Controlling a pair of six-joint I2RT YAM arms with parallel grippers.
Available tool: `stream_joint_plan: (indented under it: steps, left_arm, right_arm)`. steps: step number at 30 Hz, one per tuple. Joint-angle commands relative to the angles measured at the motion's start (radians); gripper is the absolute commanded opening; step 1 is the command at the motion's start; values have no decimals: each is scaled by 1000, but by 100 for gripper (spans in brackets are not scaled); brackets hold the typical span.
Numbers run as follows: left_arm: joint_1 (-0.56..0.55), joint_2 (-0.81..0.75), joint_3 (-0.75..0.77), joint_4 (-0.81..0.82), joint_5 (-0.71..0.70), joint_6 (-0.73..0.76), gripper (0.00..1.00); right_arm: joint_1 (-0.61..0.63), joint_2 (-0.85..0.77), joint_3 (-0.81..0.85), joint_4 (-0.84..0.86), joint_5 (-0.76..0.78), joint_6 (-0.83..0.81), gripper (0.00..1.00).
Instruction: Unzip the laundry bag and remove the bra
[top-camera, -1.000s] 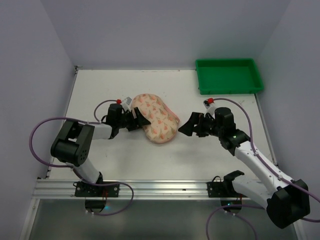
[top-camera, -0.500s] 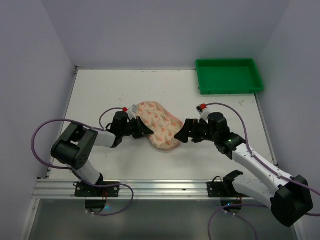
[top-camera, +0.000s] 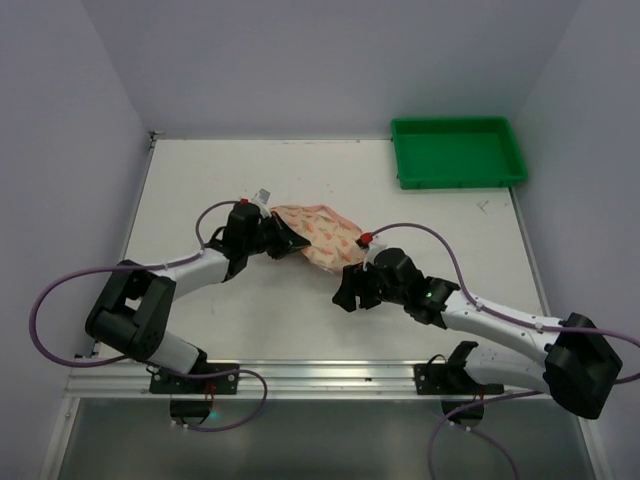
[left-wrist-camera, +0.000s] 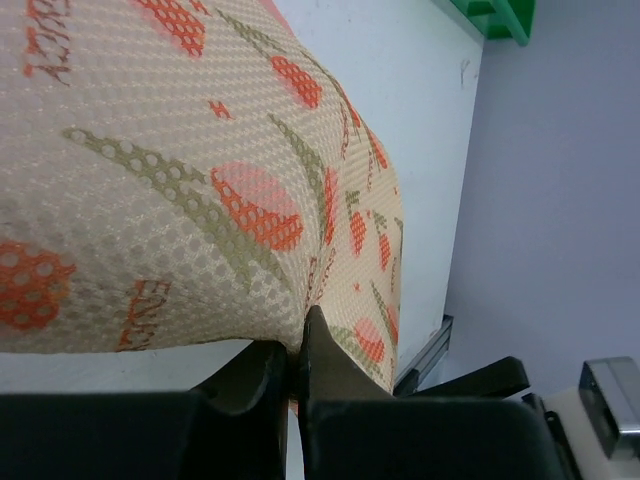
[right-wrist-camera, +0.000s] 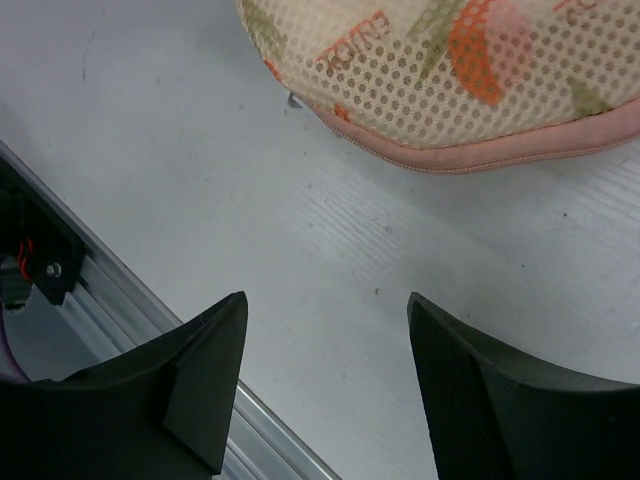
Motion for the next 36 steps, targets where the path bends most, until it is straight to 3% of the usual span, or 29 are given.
stream_joint_plan:
  steps: [1,25,28,36]
  left_arm:
    - [-7,-46,59,-82,-25,-84,0]
    - [-7,-92,101,-240,5,-57,0]
    - [-9,-95,104,-252,6,-43,0]
    - [-7,-93,128,-315,-18,18,0]
  right_arm:
    - [20,45,26,107,59,-4,66]
    - [-17,279,283,199,-10,-93,56]
    - [-15,289,305,192,-27,-103,51]
    - [-31,275,300,155,-9,-146,24]
